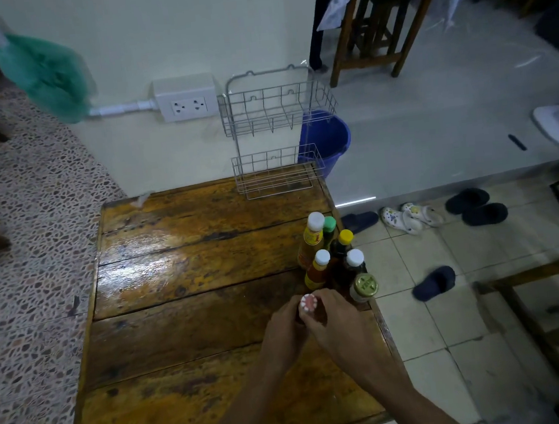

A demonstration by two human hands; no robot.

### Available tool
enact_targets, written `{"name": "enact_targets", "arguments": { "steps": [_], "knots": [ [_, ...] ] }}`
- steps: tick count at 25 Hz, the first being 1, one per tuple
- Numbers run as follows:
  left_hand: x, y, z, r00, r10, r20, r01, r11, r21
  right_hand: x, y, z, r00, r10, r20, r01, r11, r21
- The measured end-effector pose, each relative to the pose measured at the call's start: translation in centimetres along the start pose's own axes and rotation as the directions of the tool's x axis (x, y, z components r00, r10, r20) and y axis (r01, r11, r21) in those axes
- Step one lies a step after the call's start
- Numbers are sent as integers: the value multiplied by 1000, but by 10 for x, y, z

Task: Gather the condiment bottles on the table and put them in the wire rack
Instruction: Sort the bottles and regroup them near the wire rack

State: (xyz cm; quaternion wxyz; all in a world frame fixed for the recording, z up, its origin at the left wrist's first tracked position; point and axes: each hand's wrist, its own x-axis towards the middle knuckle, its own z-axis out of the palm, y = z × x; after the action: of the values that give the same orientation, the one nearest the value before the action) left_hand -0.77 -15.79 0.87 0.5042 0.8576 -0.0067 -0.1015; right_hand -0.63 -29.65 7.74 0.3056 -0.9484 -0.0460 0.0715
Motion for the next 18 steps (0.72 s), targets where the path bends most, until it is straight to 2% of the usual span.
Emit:
{"name": "enact_targets", "arguments": {
  "steps": [3, 7, 13, 18],
  "knots": [
    [0, 0, 4, 999, -38, -10, 38, 999, 30, -10, 14, 6, 997, 58, 55, -62, 994, 86],
    [-3, -2, 6, 987, -157, -27, 157, 988, 1, -38, 48, 5, 960, 235, 153, -246, 968, 53],
    [-3, -9, 3, 981, -193, 14, 193, 981, 15, -35, 101, 7, 926, 377, 20, -377, 919, 115],
    [-14, -11, -5, 982, -190, 2, 190, 981, 39, -3, 92, 4, 942, 329, -72, -317, 939, 136]
  ]
}}
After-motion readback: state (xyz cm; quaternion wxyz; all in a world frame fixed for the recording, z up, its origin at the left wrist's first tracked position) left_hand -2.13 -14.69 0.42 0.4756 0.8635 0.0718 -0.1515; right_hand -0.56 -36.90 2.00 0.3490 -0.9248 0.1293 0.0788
